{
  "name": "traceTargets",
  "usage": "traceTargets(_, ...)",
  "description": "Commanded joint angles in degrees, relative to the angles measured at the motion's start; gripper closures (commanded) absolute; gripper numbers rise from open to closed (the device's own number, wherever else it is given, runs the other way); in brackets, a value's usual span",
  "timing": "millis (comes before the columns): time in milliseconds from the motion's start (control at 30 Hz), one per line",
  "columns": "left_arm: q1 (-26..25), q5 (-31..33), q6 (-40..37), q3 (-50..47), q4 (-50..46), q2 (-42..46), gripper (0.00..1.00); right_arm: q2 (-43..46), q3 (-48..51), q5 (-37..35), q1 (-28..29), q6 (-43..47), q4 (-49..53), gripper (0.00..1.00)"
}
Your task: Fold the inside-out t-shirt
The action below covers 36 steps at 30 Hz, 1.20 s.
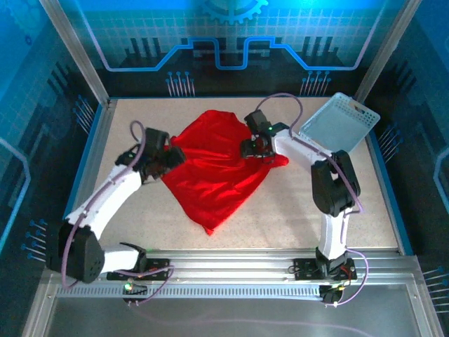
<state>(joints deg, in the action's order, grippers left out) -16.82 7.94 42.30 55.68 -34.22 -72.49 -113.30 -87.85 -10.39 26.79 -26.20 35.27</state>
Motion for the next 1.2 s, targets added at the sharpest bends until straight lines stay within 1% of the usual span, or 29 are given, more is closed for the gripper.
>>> traceTargets(0, -8.49, 3.37, 5.65, -7.09, -4.53, 2.11, 0.25, -5.52, -3.70, 2.32, -2.74, 1.89, 2.60, 0.28)
traceTargets(100, -17.64, 2.90, 11.42, -11.27, -5.00, 2.57, 0.26, -8.67, -5.77, 3.62, -5.04, 1.25, 3.58, 0.29)
traceTargets(167, -23.27, 3.67, 14.57, -11.90, -5.98, 1.15, 0.25, -9.52, -5.31, 3.75, -6.28, 0.61, 3.57, 0.29)
traceTargets(267, -27.65, 2.40, 17.06, -12.92, -4.04, -1.83, 0.25, -9.46, -3.40, 3.99, -7.78, -0.90, 3.37, 0.30)
traceTargets(333, -28.68, 1.84, 17.96, -13.73, -1.67, -3.69, 0.31, -8.23, -1.03, 4.12, -8.24, -2.15, 2.52, 0.30)
traceTargets(467, -28.74, 1.20, 18.30, -14.41, 0.73, -7.49, 0.44, -4.45, 5.00, 3.66, -8.25, -4.63, 0.79, 0.30)
traceTargets(533, -28.63, 1.56, 17.93, -14.89, 1.11, -8.71, 0.49, -2.54, 8.01, 3.69, -8.20, -5.88, -0.21, 0.30)
traceTargets(567, -28.25, 1.87, 17.64, -15.15, 0.91, -9.33, 0.54, -1.49, 9.59, 3.70, -8.15, -6.58, -0.58, 0.31)
traceTargets(667, -24.96, 1.72, 15.99, -17.30, 2.13, -9.51, 0.71, 1.26, 13.79, 4.01, -7.09, -8.17, -2.08, 0.31)
traceTargets(733, -21.39, 0.78, 14.02, -18.63, 3.30, -8.79, 0.80, 2.67, 15.84, 3.71, -5.94, -9.30, -2.20, 0.32)
traceTargets(767, -18.99, 1.07, 12.33, -18.83, 3.37, -8.11, 0.84, 3.60, 17.02, 3.70, -5.10, -10.15, -2.37, 0.32)
traceTargets(833, -14.60, 1.89, 8.99, -18.78, 3.59, -6.94, 0.90, 5.15, 19.47, 3.43, -3.34, -11.57, -3.00, 0.32)
traceTargets(933, -6.17, 0.39, 3.78, -18.02, 6.17, -7.22, 0.98, 6.89, 22.11, 3.39, 0.53, -14.11, -3.36, 0.32)
traceTargets(967, -3.15, -0.64, 2.04, -17.18, 7.39, -7.89, 1.00, 7.44, 23.06, 3.71, 2.31, -15.10, -3.93, 0.32)
traceTargets(1033, 1.25, -0.65, -0.24, -14.53, 8.92, -9.90, 1.00, 8.67, 24.41, 4.89, 6.14, -16.85, -5.71, 0.32)
traceTargets(1067, 3.64, -1.78, -1.54, -12.67, 9.84, -11.44, 1.00, 9.04, 24.50, 5.41, 8.33, -17.74, -6.20, 0.32)
traceTargets(1133, 7.38, -2.78, -3.36, -8.39, 10.88, -14.27, 1.00, 9.45, 22.67, 5.32, 12.18, -18.52, -5.71, 0.32)
traceTargets(1167, 9.04, -2.93, -4.06, -5.93, 10.49, -15.64, 0.98, 9.62, 21.15, 4.52, 13.43, -18.51, -4.48, 0.32)
